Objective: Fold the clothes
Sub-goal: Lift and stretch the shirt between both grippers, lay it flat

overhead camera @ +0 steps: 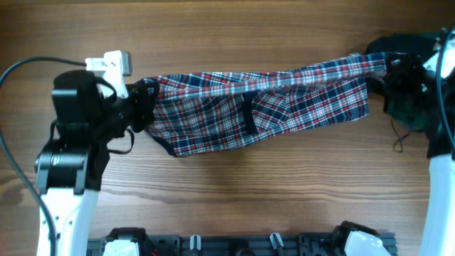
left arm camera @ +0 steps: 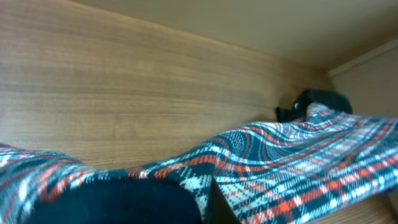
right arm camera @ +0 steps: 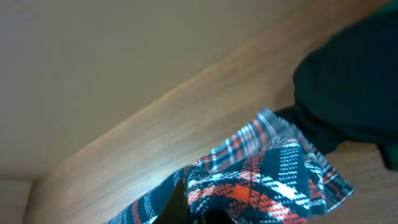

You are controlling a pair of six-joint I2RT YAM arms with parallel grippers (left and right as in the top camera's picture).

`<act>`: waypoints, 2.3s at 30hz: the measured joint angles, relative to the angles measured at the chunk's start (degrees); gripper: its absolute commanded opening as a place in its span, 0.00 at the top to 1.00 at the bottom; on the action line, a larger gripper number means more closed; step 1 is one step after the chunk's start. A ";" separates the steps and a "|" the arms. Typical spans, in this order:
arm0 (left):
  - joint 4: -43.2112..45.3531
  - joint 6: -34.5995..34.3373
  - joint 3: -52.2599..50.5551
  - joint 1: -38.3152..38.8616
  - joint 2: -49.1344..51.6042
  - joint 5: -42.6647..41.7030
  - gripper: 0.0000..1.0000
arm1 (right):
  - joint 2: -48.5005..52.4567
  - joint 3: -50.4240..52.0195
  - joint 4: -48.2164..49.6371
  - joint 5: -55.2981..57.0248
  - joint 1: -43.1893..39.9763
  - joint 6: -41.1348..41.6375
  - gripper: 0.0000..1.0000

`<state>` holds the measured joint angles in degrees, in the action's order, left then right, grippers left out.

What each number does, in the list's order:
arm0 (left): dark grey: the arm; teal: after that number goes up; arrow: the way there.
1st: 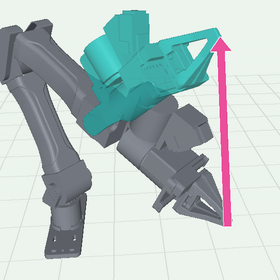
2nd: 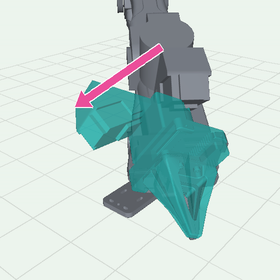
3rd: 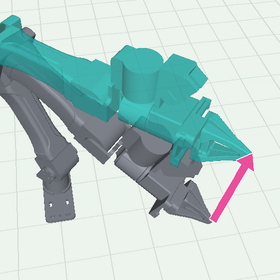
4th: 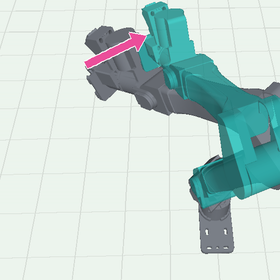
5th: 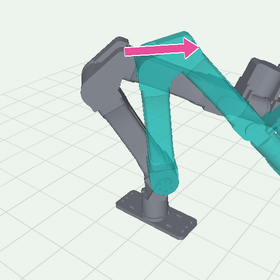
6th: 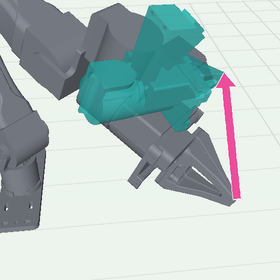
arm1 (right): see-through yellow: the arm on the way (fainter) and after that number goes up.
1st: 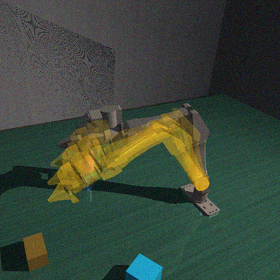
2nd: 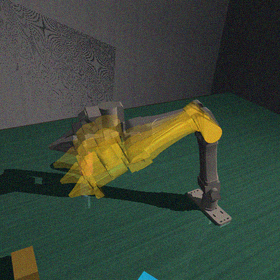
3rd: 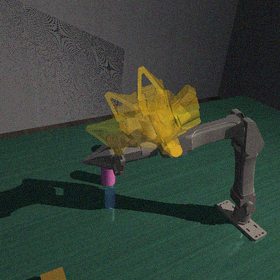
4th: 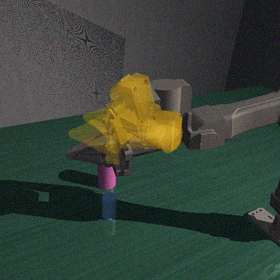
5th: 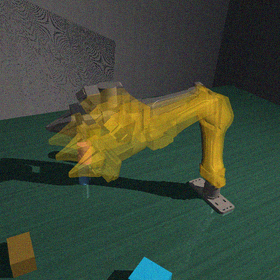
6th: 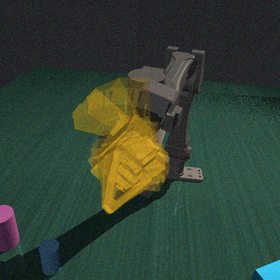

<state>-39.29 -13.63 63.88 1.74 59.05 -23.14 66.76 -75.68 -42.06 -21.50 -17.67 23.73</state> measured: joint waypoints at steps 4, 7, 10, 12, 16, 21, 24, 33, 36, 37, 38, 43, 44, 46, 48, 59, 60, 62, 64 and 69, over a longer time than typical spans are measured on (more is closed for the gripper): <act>-4.33 0.00 1.99 0.00 -2.71 0.72 0.96 | -4.63 -0.33 -1.49 0.94 0.00 -1.01 0.96; -7.56 0.02 4.13 0.02 -4.87 1.22 0.96 | -7.04 -0.37 -2.36 2.21 0.00 -1.38 0.96; -12.26 0.00 7.52 0.02 -8.31 3.48 0.96 | -9.35 -0.59 -3.82 2.64 0.00 -1.55 0.96; -14.80 0.02 9.44 0.00 -10.16 4.68 0.96 | -10.69 -0.66 -4.79 3.19 0.02 -1.60 0.96; -18.67 0.02 13.42 0.02 -11.91 5.75 0.96 | -12.90 -3.76 -8.24 5.51 0.24 -1.99 0.96; -22.99 0.02 16.26 0.02 -12.02 6.19 0.96 | -13.92 -11.56 -14.16 7.13 0.28 -3.04 0.96; -25.90 0.00 17.90 0.02 -11.85 6.64 0.96 | -14.12 -12.46 -15.74 7.43 0.26 -2.99 0.96; -28.24 -0.20 19.02 0.02 -4.76 10.25 0.96 | -5.88 -12.44 -19.21 8.11 0.39 -2.34 0.96; -25.81 -0.02 19.02 0.02 3.21 10.29 0.96 | -1.51 -12.44 -17.53 8.07 0.50 -2.16 0.96; -23.91 0.00 19.02 0.07 6.16 10.32 0.96 | 0.44 -12.44 -15.93 8.07 0.81 -2.14 0.96; -22.36 0.00 19.02 0.09 8.72 10.45 0.96 | 1.92 -12.44 -14.67 8.04 1.20 -2.12 0.96; -15.43 0.09 19.04 0.13 20.85 12.33 0.96 | 10.01 -12.44 -8.48 8.22 5.31 -1.49 0.96; -15.12 0.13 19.04 0.13 22.88 12.68 0.96 | 11.56 -12.44 -7.61 8.33 6.01 -1.46 0.96; -13.11 0.46 19.04 0.13 27.43 13.40 0.96 | 14.88 -12.44 -5.81 9.11 7.30 -1.31 0.96; -9.81 1.09 19.02 0.13 31.93 14.43 0.96 | 19.43 -12.44 -2.62 10.91 9.22 -1.09 0.96; 5.81 4.17 19.02 0.13 41.83 17.77 0.96 | 35.71 -12.44 8.28 14.10 12.35 0.26 0.96; 6.45 4.35 19.02 0.13 42.80 17.79 0.96 | 36.65 -12.44 8.61 14.23 12.39 0.44 0.96; 8.17 4.55 19.02 0.13 45.09 17.79 0.96 | 38.69 -12.44 9.16 14.78 12.55 0.74 0.96; 10.10 4.59 19.02 0.13 47.84 17.79 0.96 | 40.22 -12.44 10.23 15.34 12.76 1.09 0.96; 13.35 4.68 19.02 0.13 50.18 18.38 0.77 | 42.32 -12.44 12.39 16.00 13.70 1.14 0.91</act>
<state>-25.93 -8.95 82.89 1.87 109.23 -4.75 109.08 -88.12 -29.67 -5.50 -3.97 24.86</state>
